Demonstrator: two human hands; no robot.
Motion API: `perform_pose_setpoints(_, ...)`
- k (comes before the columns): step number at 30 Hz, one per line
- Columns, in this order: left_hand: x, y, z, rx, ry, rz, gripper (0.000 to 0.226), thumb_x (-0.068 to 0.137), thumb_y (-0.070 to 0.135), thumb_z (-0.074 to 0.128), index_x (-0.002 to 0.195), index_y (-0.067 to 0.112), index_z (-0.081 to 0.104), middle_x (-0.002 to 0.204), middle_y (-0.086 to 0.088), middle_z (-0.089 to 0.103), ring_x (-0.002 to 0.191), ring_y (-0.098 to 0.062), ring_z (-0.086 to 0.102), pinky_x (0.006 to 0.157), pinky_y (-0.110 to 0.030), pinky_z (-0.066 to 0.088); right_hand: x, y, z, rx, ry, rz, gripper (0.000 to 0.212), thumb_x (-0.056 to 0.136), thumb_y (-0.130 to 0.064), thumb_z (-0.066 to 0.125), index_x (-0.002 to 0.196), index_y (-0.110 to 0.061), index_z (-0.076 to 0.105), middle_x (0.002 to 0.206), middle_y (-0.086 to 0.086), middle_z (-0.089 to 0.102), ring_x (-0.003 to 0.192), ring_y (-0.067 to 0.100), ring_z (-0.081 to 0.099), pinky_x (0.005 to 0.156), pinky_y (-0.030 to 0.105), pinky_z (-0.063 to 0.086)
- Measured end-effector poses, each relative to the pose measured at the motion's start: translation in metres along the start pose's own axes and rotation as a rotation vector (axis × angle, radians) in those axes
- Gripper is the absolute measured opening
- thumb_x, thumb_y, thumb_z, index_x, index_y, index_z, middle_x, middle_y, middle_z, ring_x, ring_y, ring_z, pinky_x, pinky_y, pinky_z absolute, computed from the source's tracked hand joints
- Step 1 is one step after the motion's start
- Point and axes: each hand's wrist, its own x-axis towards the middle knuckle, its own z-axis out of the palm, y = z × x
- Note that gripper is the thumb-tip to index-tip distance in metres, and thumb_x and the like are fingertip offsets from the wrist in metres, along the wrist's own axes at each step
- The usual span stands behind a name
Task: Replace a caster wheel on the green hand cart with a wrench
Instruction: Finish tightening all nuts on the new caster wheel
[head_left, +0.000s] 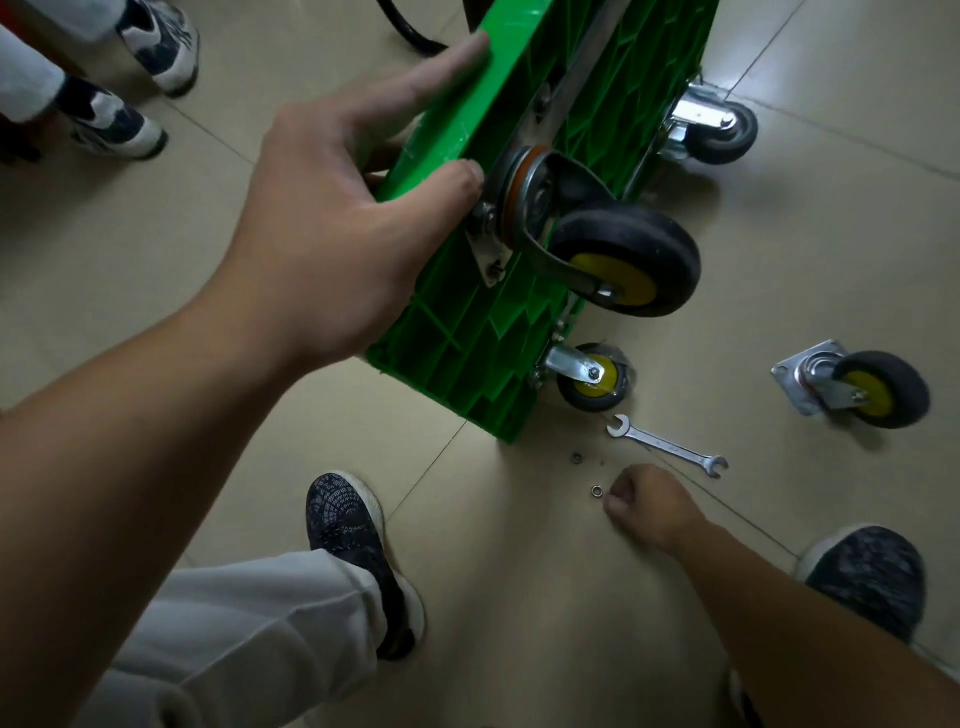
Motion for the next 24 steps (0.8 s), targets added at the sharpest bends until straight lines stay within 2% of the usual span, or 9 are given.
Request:
perform_pose_setpoints(2, 0.0, -0.002, 0.0, -0.02, 0.008, -0.006, 0.056, 0.096, 0.029, 0.063, 0.151, 0.031, 0.049, 0.147, 0.007, 0.057, 0.132, -0.012, 0.057, 0.108, -0.045, 0.05, -0.014, -0.017, -0.017, 0.073, -0.083, -0.096, 0.009, 0.081, -0.019, 0.073, 0.075, -0.022, 0.068, 0.07, -0.003, 0.07, 0.069, 0.01, 0.066, 0.062, 0.019, 0.045)
perform_pose_setpoints(4, 0.0, -0.001, 0.0, -0.062, 0.028, -0.018, 0.055, 0.094, 0.029, 0.065, 0.148, 0.035, 0.053, 0.142, 0.009, 0.06, 0.128, -0.01, 0.059, 0.107, -0.043, 0.051, -0.033, -0.043, -0.04, 0.184, -0.121, -0.198, 0.013, 0.081, -0.009, 0.071, 0.072, -0.018, 0.068, 0.064, 0.003, 0.072, 0.063, 0.017, 0.071, 0.062, 0.026, 0.055)
perform_pose_setpoints(8, 0.0, 0.002, 0.002, -0.019, 0.045, -0.011, 0.056, 0.093, 0.032, 0.066, 0.146, 0.042, 0.053, 0.147, 0.015, 0.055, 0.127, 0.004, 0.054, 0.102, -0.018, 0.046, -0.081, -0.105, -0.1, 0.388, -0.138, -0.372, 0.007, 0.086, -0.006, 0.076, 0.086, -0.005, 0.069, 0.071, 0.014, 0.074, 0.061, 0.02, 0.071, 0.07, 0.041, 0.061)
perform_pose_setpoints(10, 0.0, 0.002, 0.003, -0.02, 0.049, -0.015, 0.056, 0.09, 0.037, 0.065, 0.144, 0.046, 0.053, 0.148, 0.016, 0.054, 0.128, 0.004, 0.053, 0.1, -0.014, 0.043, -0.116, -0.132, -0.128, 0.506, -0.167, -0.424, 0.012, 0.087, -0.009, 0.076, 0.096, -0.005, 0.07, 0.076, 0.018, 0.075, 0.069, 0.03, 0.073, 0.077, 0.052, 0.059)
perform_pose_setpoints(12, -0.001, 0.002, 0.003, -0.029, 0.046, -0.035, 0.056, 0.087, 0.043, 0.064, 0.141, 0.053, 0.053, 0.146, 0.014, 0.057, 0.122, 0.0, 0.06, 0.101, -0.026, 0.051, -0.157, -0.156, -0.152, 0.596, -0.178, -0.488, 0.019, 0.089, -0.011, 0.074, 0.108, -0.011, 0.07, 0.083, 0.017, 0.075, 0.079, 0.04, 0.073, 0.079, 0.057, 0.055)
perform_pose_setpoints(14, -0.003, 0.003, 0.002, -0.036, 0.049, -0.058, 0.055, 0.084, 0.049, 0.064, 0.136, 0.063, 0.051, 0.139, 0.012, 0.063, 0.11, -0.01, 0.068, 0.096, -0.042, 0.059, -0.197, -0.172, -0.171, 0.695, -0.16, -0.547, 0.02, 0.09, -0.007, 0.071, 0.111, -0.005, 0.071, 0.088, 0.019, 0.075, 0.08, 0.035, 0.073, 0.077, 0.046, 0.058)
perform_pose_setpoints(16, -0.004, 0.005, 0.0, -0.014, 0.054, -0.067, 0.055, 0.083, 0.054, 0.062, 0.133, 0.069, 0.047, 0.13, 0.009, 0.068, 0.103, -0.017, 0.072, 0.09, -0.05, 0.059, -0.234, -0.183, -0.188, 0.78, -0.145, -0.58, 0.024, 0.086, -0.003, 0.071, 0.11, -0.001, 0.071, 0.09, 0.02, 0.075, 0.079, 0.028, 0.074, 0.076, 0.032, 0.059)
perform_pose_setpoints(19, -0.003, 0.006, 0.0, 0.025, 0.05, -0.066, 0.055, 0.088, 0.05, 0.064, 0.136, 0.069, 0.045, 0.125, 0.004, 0.07, 0.1, -0.02, 0.073, 0.086, -0.053, 0.06, -0.266, -0.19, -0.198, 0.838, -0.099, -0.616, 0.029, 0.08, 0.001, 0.076, 0.107, -0.007, 0.074, 0.089, 0.016, 0.076, 0.08, 0.025, 0.076, 0.076, 0.024, 0.058)
perform_pose_setpoints(24, -0.002, 0.004, 0.0, 0.029, 0.049, -0.066, 0.054, 0.091, 0.046, 0.065, 0.136, 0.068, 0.046, 0.127, 0.006, 0.068, 0.096, -0.019, 0.074, 0.08, -0.052, 0.062, -0.266, -0.198, -0.199, 0.756, 0.052, -0.729, 0.03, 0.079, 0.004, 0.077, 0.104, -0.012, 0.076, 0.09, 0.011, 0.077, 0.084, 0.027, 0.075, 0.084, 0.033, 0.061)
